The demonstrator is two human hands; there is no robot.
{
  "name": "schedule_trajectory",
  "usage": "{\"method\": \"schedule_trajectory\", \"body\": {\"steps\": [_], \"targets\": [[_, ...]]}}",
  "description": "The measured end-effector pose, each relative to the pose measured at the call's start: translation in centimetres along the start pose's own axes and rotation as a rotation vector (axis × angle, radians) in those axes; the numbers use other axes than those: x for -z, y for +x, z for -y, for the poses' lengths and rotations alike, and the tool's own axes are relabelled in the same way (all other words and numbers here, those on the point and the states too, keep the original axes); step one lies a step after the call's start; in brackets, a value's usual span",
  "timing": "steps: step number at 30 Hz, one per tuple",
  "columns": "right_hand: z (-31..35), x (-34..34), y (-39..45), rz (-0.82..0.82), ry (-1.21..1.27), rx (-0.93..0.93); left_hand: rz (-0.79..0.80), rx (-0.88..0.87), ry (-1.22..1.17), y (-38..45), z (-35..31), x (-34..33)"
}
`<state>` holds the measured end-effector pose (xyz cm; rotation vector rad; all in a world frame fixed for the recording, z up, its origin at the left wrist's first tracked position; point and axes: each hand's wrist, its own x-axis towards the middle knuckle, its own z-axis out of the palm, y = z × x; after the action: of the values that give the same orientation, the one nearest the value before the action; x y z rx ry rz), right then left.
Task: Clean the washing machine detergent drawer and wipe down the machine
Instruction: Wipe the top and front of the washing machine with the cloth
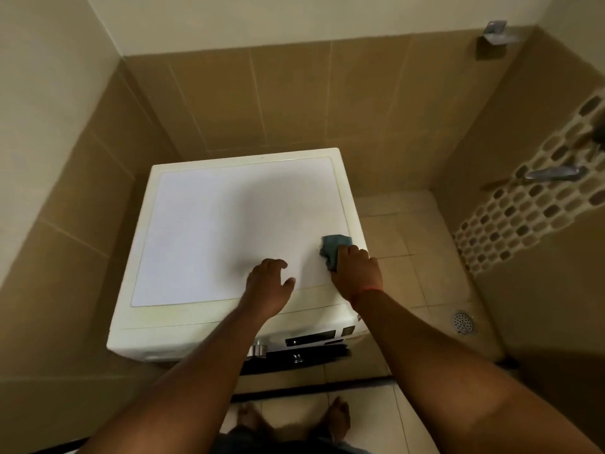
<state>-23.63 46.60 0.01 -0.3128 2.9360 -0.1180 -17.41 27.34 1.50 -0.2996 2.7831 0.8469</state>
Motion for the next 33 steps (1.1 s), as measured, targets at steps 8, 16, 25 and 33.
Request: {"method": "schedule_trajectory", "body": {"steps": [8,16,25,33], "targets": [[1.1,3.3,0.4,0.252,1.567,-0.369,0.031,0.337,-0.823,1.2,-2.3,1.7],[5.7,5.3,-1.9,0.683,2.236,-0.203,0.184,0.392,-1.233,2.1,-3.4,4.1],[8.5,5.4,-1.1,0.187,1.667,-0.288,-0.172,-0.067,-0.610,2.6,-1.7,6.8],[10.5,5.4,-1.7,0.294,1.861,-0.266,-0.112,-0.051,-0.564,2.9,0.3,8.0]]}}
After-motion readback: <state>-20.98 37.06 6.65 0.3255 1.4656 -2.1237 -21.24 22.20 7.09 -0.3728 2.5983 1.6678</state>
